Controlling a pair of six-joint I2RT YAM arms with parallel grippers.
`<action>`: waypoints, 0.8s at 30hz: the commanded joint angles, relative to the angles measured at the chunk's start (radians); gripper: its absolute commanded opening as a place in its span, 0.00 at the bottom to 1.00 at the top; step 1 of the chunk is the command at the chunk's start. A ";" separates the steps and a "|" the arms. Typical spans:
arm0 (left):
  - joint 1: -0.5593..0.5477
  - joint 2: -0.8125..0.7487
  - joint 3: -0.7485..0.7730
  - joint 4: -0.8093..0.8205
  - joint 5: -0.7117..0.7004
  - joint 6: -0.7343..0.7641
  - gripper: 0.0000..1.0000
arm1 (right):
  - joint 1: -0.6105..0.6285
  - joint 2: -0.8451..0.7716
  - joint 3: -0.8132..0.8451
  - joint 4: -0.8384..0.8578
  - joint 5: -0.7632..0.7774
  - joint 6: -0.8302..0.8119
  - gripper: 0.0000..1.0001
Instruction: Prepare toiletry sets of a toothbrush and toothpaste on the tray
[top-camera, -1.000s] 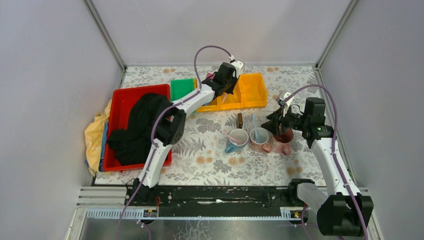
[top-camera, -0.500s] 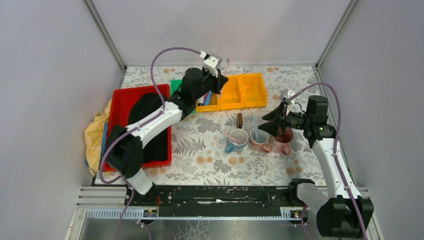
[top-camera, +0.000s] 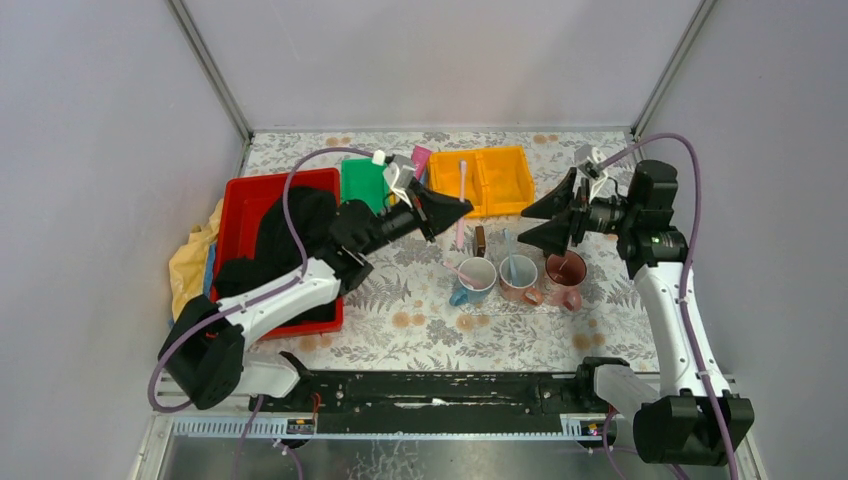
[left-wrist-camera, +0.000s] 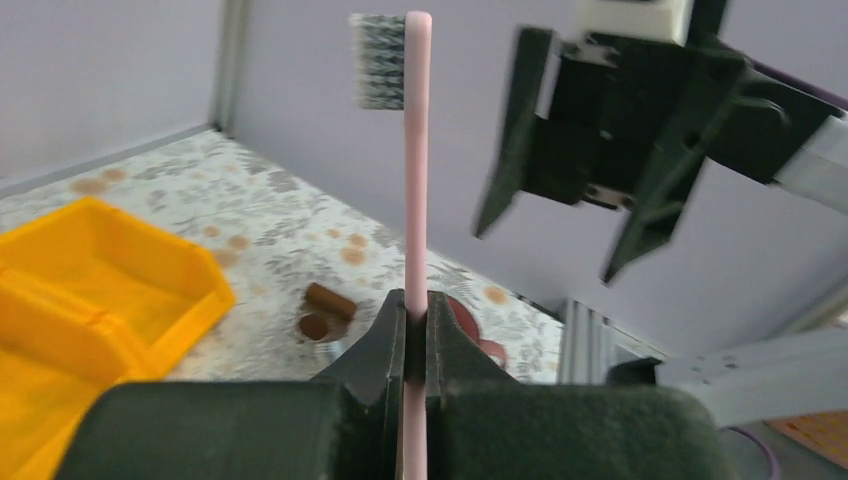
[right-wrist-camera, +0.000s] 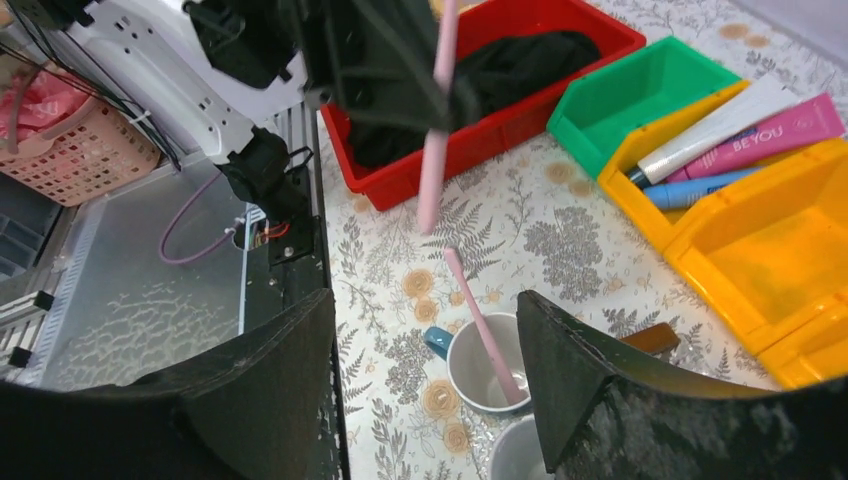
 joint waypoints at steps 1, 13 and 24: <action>-0.106 -0.054 -0.012 0.073 -0.099 0.023 0.00 | 0.005 0.008 0.115 -0.005 -0.033 0.104 0.75; -0.264 -0.006 0.092 -0.051 -0.287 0.067 0.00 | 0.131 0.008 0.120 0.397 0.084 0.618 0.74; -0.322 0.014 0.122 -0.086 -0.331 0.071 0.00 | 0.156 0.020 0.094 0.458 0.124 0.630 0.59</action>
